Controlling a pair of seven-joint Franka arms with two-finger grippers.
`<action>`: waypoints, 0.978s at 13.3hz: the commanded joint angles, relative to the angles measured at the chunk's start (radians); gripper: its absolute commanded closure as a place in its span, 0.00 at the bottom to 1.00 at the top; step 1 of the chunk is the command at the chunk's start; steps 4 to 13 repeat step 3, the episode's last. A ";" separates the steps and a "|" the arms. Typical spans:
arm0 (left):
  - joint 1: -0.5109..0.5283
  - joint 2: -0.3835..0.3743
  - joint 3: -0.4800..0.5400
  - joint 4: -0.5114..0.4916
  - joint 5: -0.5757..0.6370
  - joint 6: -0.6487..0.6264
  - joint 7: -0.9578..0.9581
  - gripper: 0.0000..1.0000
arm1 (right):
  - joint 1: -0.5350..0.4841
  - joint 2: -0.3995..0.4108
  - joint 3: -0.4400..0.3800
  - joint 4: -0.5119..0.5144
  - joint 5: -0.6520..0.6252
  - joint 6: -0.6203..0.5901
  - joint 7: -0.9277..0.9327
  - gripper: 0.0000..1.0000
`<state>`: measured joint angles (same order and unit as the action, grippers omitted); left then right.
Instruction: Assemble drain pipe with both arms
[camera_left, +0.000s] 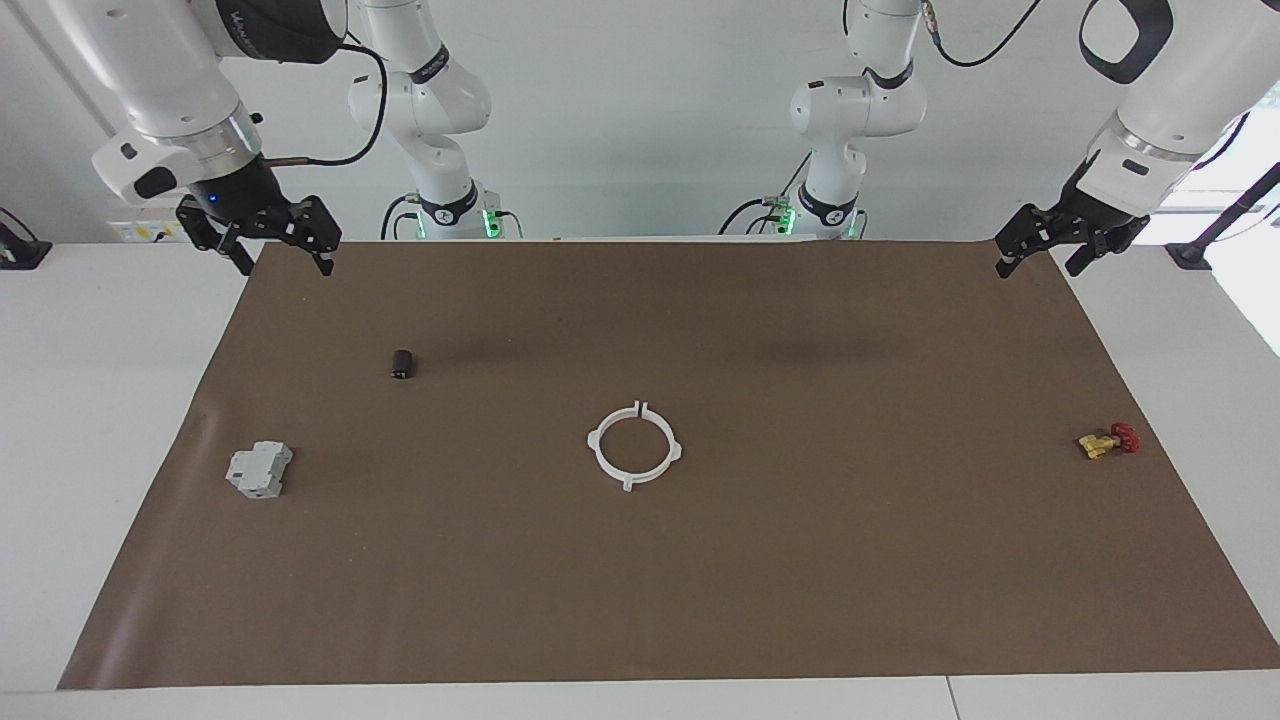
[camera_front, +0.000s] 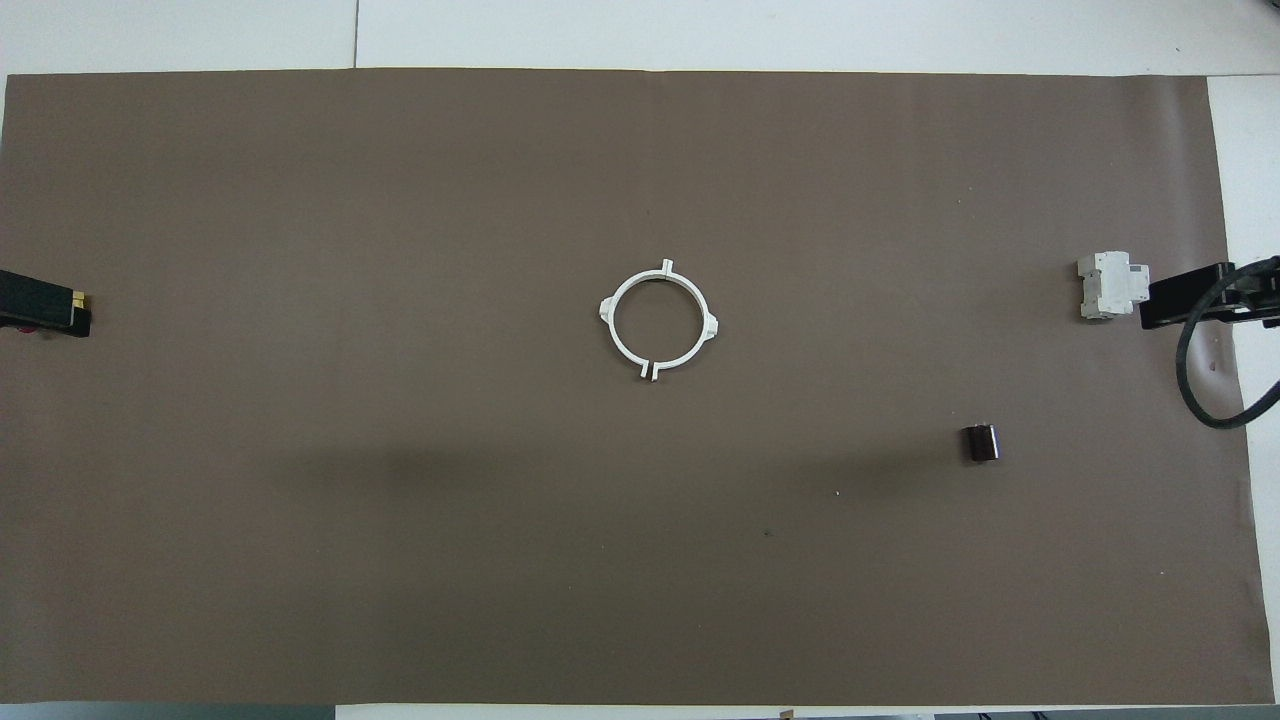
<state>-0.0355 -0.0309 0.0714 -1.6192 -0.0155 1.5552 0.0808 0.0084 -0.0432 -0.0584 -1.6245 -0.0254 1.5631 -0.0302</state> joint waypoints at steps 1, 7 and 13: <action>0.006 -0.026 -0.002 -0.034 0.016 0.023 0.028 0.00 | -0.002 -0.009 0.003 -0.008 0.008 0.017 -0.013 0.00; 0.006 -0.026 -0.002 -0.036 0.016 0.025 0.028 0.00 | -0.002 -0.009 0.005 -0.008 0.008 0.017 -0.013 0.00; 0.006 -0.026 -0.002 -0.036 0.016 0.025 0.028 0.00 | -0.002 -0.009 0.005 -0.008 0.008 0.017 -0.013 0.00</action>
